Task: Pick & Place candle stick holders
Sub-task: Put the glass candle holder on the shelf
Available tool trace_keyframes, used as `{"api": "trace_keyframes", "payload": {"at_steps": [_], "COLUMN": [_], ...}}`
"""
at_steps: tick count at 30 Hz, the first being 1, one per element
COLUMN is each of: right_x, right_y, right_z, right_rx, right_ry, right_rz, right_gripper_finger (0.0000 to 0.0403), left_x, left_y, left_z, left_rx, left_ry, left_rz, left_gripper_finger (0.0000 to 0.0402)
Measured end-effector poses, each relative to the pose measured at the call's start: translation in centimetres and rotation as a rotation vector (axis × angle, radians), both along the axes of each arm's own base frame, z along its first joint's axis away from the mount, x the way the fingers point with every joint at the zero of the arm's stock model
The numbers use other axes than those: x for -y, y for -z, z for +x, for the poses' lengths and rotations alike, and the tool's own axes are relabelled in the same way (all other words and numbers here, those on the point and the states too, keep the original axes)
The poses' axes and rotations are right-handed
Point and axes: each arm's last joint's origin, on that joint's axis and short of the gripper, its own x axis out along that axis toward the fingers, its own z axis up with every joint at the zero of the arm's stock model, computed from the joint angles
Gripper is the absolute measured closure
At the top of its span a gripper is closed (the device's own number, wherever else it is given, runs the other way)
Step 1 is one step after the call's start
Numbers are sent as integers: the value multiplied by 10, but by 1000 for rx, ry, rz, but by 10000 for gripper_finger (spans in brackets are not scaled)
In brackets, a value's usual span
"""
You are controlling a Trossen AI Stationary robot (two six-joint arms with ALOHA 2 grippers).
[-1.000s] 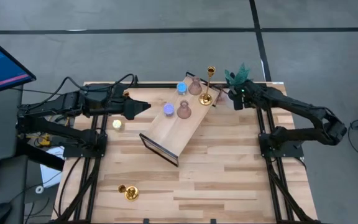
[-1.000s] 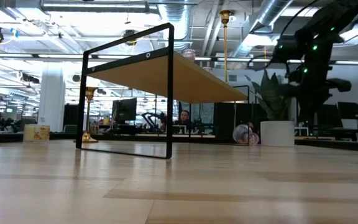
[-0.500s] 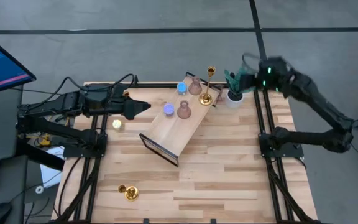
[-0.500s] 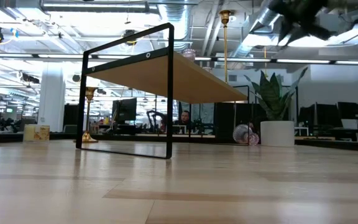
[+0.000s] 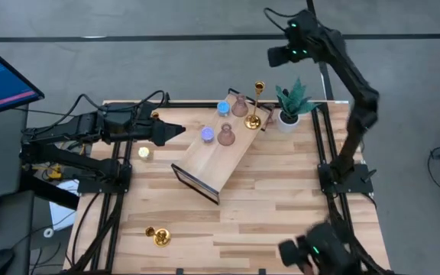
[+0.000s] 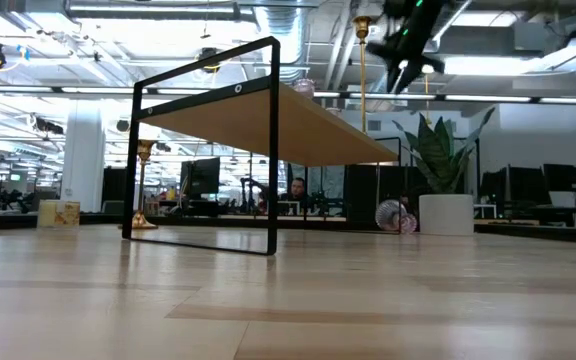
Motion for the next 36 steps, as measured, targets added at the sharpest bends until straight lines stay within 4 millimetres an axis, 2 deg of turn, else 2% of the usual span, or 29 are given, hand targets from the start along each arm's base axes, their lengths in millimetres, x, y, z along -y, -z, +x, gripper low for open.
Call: {"api": "trace_keyframes", "payload": {"at_steps": [4, 8, 11, 13, 18, 25, 31, 36], "right_x": [35, 60, 73, 77, 80, 69, 65, 54], "right_y": [24, 50, 77, 94, 129, 147, 166, 181], "right_z": [16, 24, 29, 31, 39, 59, 55, 49], "right_rx": [-69, -79, -86, -126, -227, -277, -285, -263], "right_ry": [-38, -65, -84, -82, -102, -156, -139, -132], "right_rz": [106, 215, 345, 422, 581, 620, 671, 662], "right_gripper_finger": [262, 196, 158, 147, 143, 143, 143, 143], "left_x": [0, 0, 0, 0, 0, 0, 0, 0], "left_y": [0, 0, 0, 0, 0, 0, 0, -1], "left_z": [0, 0, 0, 0, 0, 0, 0, 0], "left_rx": [0, 0, 0, 0, -1, -1, -1, 7], "left_ry": [0, 1, 0, 1, 1, 3, 2, 1], "left_rz": [0, 0, 0, 1, 2, 3, 3, 0], "left_gripper_finger": [202, 202, 202, 202, 202, 202, 202, 202]}}
